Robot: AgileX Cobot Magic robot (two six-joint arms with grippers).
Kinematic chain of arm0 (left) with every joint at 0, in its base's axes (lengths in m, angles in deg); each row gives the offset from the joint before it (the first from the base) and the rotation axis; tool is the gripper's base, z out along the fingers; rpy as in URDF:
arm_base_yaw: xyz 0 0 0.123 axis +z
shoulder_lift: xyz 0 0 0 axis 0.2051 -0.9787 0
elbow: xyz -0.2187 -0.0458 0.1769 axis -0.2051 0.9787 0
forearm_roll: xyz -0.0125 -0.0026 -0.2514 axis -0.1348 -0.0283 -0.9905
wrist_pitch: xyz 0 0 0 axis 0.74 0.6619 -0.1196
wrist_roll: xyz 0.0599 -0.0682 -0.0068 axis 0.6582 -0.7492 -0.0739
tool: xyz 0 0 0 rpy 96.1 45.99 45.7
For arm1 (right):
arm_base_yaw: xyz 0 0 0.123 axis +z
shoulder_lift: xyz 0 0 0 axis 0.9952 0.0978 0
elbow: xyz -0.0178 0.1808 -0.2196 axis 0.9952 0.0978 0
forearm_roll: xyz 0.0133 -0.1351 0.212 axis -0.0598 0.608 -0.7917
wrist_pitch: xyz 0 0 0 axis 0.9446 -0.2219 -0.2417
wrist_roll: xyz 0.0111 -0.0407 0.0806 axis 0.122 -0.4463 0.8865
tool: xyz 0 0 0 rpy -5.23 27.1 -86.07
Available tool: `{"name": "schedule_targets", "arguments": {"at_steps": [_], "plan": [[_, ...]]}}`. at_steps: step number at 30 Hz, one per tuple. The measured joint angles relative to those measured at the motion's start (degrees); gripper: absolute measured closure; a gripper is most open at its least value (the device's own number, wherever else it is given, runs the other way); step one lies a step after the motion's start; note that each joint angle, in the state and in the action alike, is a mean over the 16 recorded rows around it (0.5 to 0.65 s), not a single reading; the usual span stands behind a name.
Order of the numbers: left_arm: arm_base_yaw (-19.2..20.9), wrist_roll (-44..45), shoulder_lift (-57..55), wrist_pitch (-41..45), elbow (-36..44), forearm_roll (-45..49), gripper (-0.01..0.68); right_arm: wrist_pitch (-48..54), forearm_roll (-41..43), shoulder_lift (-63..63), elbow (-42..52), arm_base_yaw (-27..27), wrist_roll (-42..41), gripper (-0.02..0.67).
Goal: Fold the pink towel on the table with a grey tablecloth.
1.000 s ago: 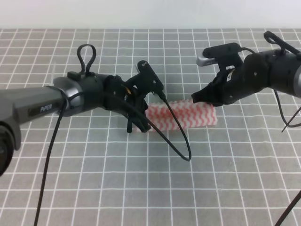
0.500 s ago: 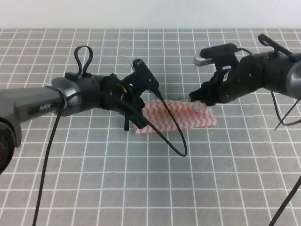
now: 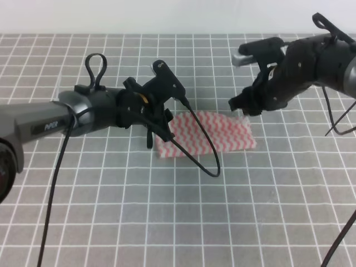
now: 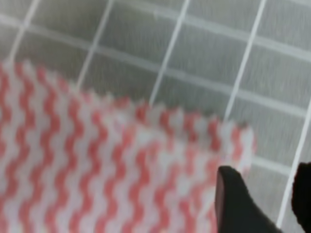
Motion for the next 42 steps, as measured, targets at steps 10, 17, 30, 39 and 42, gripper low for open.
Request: {"name": "schedule_targets", "arguments": {"at_steps": [10,17,30,39,42], "plan": [[1.2,-0.8,0.4,-0.4,-1.0,-0.4,0.394,6.4,-0.3,0.0,-0.7,-0.2,1.7,0.381],[0.9,-4.2,3.3,7.7,-3.8,-4.0,0.458,7.8,-2.4,0.9,-0.7,-0.5,2.9,0.329],[0.2,-7.1,2.0,24.5,-7.3,-10.8,0.669,8.6,-7.0,5.2,-0.9,-0.8,3.1,0.277],[0.2,-7.1,-1.7,26.7,-7.4,-10.4,0.675,8.5,-7.6,6.5,-1.1,-0.8,3.0,0.368],[0.2,-7.1,-2.4,27.1,-7.4,-10.2,0.675,8.6,-7.7,6.5,-1.4,-0.8,2.8,0.426]]}}
